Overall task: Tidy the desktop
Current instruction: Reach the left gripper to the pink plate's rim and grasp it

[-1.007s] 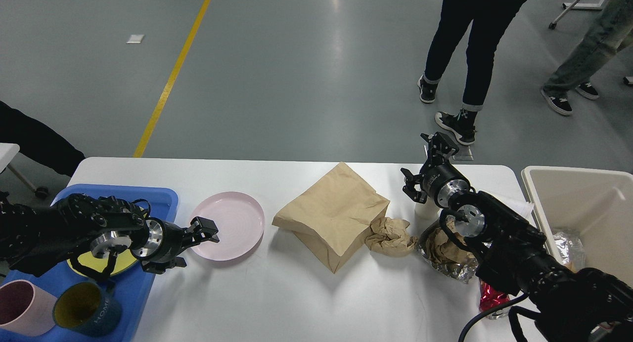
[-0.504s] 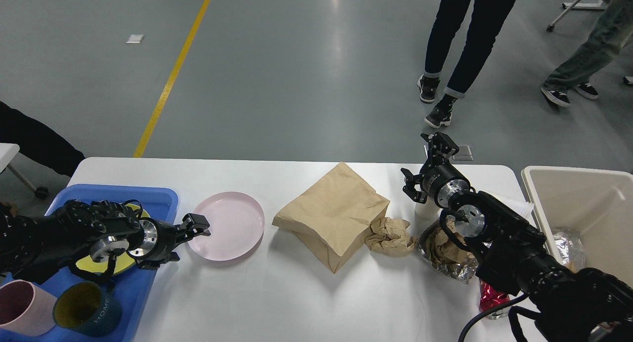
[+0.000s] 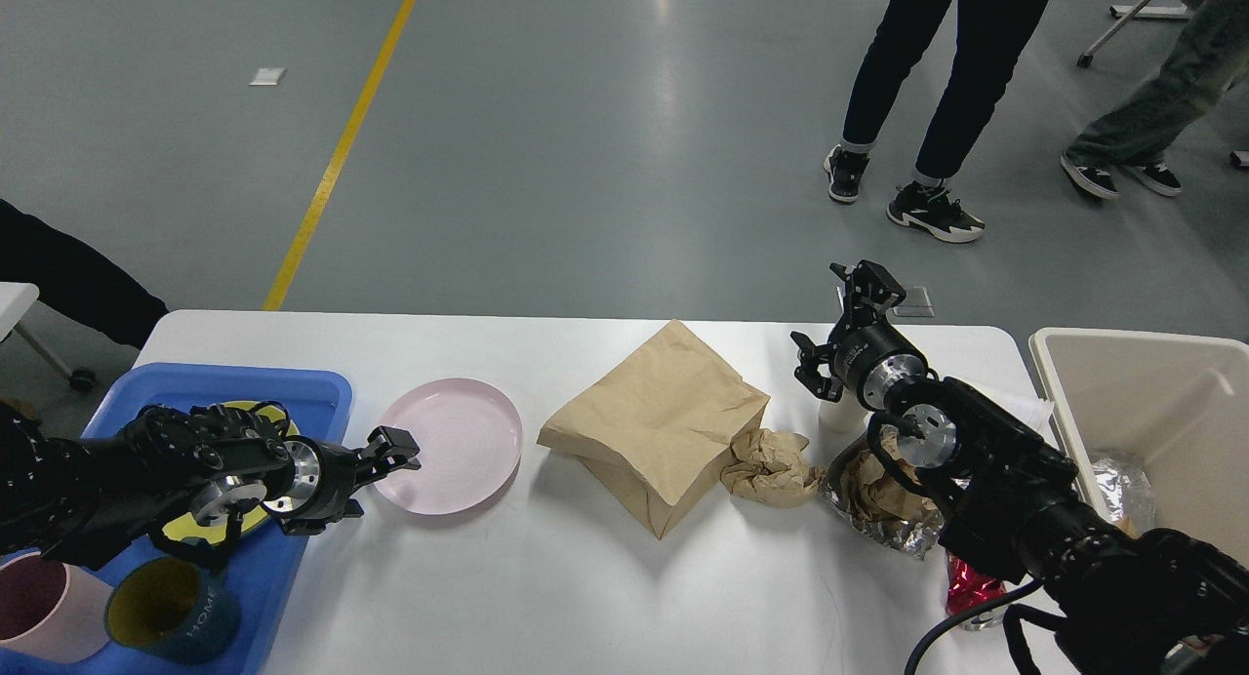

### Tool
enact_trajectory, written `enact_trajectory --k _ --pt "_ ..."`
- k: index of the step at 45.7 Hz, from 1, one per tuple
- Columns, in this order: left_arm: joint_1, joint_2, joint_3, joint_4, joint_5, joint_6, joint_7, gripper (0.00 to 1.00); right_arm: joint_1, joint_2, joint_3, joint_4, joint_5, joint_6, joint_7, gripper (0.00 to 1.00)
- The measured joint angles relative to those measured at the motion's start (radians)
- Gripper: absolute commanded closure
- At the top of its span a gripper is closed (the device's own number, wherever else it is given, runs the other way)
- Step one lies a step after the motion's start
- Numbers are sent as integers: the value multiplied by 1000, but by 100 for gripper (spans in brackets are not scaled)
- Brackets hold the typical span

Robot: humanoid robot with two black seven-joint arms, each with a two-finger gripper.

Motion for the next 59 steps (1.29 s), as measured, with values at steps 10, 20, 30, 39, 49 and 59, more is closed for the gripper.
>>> enact_trajectory --k 10,20,30,39,49,59 --pt "13 -10 -2 29 2 -3 3 32 0 0 0 0 0 0 0 0" --pt "13 -10 2 31 50 -36 4 59 0 0 0 0 0 0 0 0" --pt "13 -3 3 31 65 -87 5 68 0 0 0 0 0 0 0 0" --pt "12 -1 4 34 66 -120 17 81 0 0 0 0 0 0 0 0" --pt "7 0 4 53 83 -190 32 87 0 0 0 0 0 0 0 0" --pt "6 3 3 70 86 -228 33 100 0 0 0 0 0 0 0 0"
